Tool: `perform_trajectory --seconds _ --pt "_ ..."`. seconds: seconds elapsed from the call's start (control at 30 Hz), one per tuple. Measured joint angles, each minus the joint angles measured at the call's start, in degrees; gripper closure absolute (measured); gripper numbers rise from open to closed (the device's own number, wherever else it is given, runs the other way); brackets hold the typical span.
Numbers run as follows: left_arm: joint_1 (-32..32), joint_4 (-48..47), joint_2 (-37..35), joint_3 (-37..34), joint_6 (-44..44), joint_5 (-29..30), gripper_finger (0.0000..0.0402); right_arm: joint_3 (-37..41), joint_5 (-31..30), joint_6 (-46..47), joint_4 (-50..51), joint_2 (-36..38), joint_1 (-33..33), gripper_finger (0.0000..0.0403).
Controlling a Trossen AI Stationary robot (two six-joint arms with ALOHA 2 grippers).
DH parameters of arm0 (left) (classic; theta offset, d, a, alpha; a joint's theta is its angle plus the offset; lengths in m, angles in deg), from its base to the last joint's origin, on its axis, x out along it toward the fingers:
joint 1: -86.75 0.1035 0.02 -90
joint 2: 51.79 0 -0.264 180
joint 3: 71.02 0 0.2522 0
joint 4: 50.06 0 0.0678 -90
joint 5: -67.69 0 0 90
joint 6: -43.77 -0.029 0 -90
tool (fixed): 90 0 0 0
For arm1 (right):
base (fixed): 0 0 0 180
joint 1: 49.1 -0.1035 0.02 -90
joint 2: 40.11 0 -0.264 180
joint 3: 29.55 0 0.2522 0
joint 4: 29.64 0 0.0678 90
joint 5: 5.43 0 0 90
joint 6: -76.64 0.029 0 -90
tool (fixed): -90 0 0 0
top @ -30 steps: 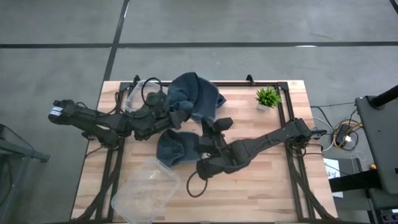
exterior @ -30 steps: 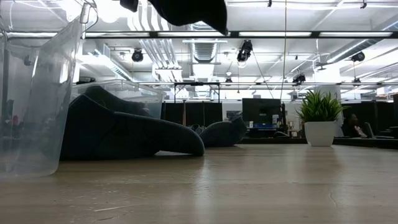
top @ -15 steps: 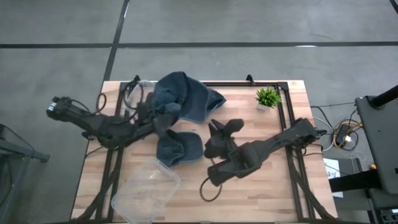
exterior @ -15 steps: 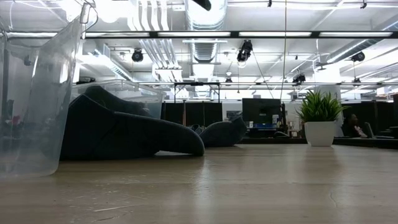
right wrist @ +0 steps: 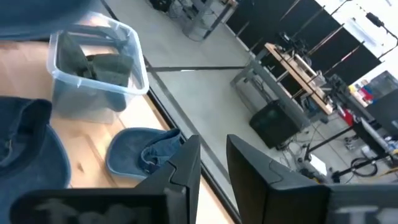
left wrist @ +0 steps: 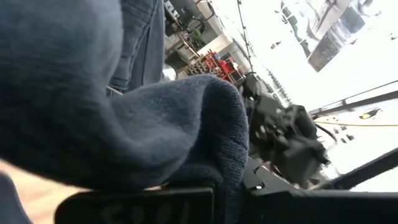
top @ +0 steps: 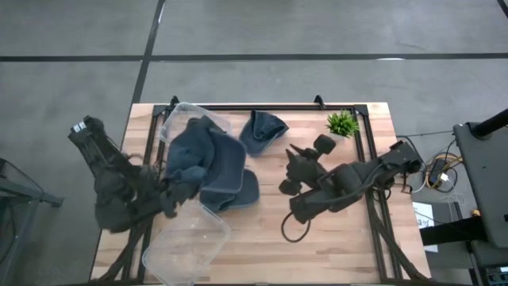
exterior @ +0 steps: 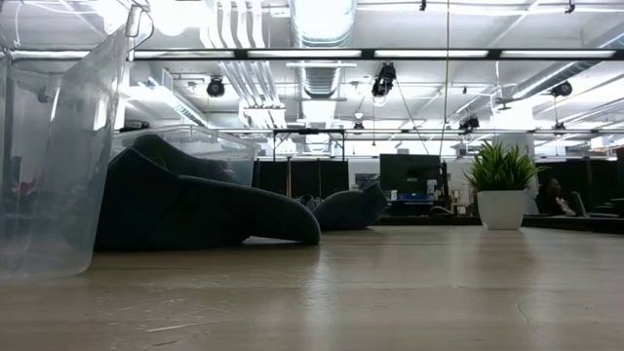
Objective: Pick & Place hat
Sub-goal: Put the bottom right dark blue cap into the bottom transparent bin
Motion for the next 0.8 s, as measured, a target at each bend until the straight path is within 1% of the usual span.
perform_trajectory --seconds 0.13,0.23,0.5,0.63,0.8 --pt "-5.7 2.1 2.3 0.0 4.7 4.0 0.0396 1.3 0.2 3.0 1.1 2.4 -0.2 0.0325" --pt "-8.9 6.6 4.4 -0.1 4.9 7.0 0.0396 1.7 0.7 3.6 1.6 3.4 -0.5 0.032" --pt "-14.3 11.4 7.8 0.3 5.4 7.5 0.0397 2.7 1.7 3.4 1.5 3.5 -0.5 0.0315" --pt "-16.1 12.6 9.2 0.3 5.5 7.8 0.0397 4.7 2.9 3.8 1.4 3.5 -0.6 0.032" --pt "-17.7 13.0 10.3 0.3 6.6 7.8 0.0397 6.6 3.1 6.6 1.3 3.5 -1.3 0.0327"
